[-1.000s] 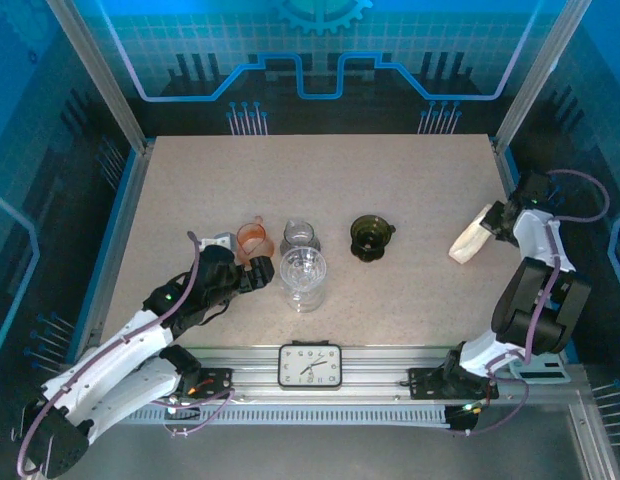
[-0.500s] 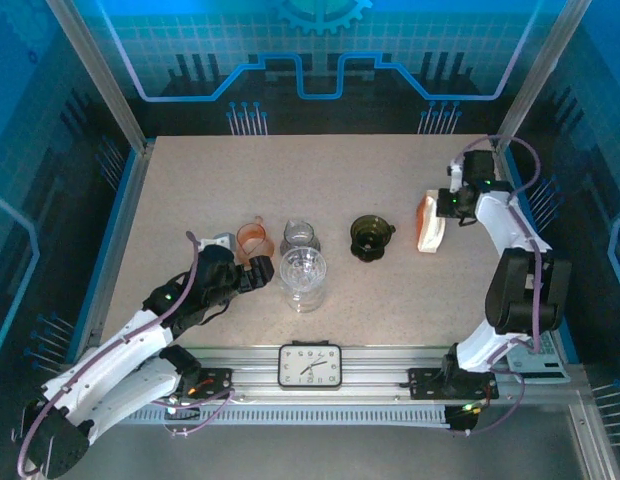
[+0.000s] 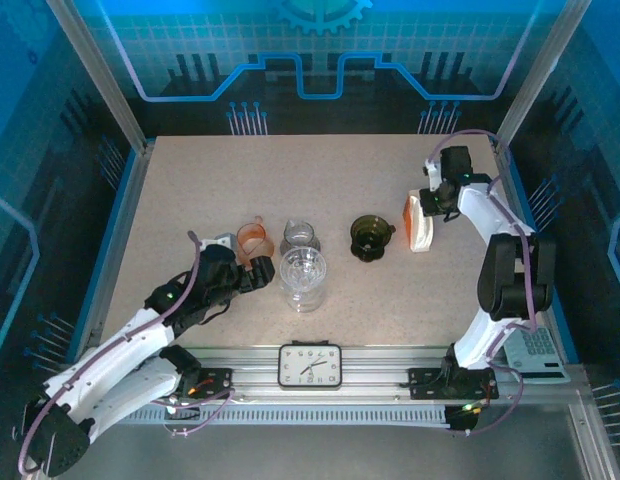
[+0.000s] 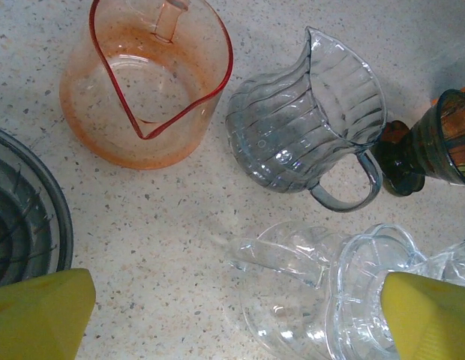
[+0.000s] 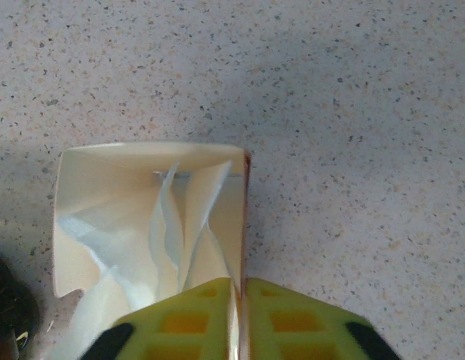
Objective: Place the coffee filter in the dripper
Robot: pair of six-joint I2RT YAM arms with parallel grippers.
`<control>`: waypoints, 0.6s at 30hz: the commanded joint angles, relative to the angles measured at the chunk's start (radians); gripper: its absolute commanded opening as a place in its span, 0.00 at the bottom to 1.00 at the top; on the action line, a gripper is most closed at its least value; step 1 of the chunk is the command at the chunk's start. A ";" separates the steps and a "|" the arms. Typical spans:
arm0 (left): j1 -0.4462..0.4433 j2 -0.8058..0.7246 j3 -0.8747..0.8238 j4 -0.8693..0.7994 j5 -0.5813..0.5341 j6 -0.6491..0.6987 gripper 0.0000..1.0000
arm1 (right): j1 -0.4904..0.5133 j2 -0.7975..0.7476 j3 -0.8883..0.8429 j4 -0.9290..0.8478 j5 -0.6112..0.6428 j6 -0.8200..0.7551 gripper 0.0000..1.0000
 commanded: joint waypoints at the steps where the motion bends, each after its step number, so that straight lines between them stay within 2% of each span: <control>1: 0.009 0.012 0.004 -0.005 0.027 -0.020 0.99 | 0.016 0.003 0.004 0.016 0.024 -0.001 0.25; 5: 0.010 0.021 0.016 -0.013 0.032 -0.022 0.99 | 0.015 -0.038 -0.029 0.050 0.051 0.031 0.42; 8: 0.009 0.026 0.026 -0.019 0.033 -0.024 0.99 | 0.014 -0.080 -0.055 0.074 0.074 0.064 0.48; 15: 0.010 0.025 0.040 -0.037 0.033 -0.029 0.99 | 0.018 -0.215 -0.108 0.083 0.117 0.200 0.51; 18: 0.011 0.025 0.037 -0.036 0.035 -0.037 0.99 | 0.058 -0.253 -0.103 0.031 0.133 0.310 0.51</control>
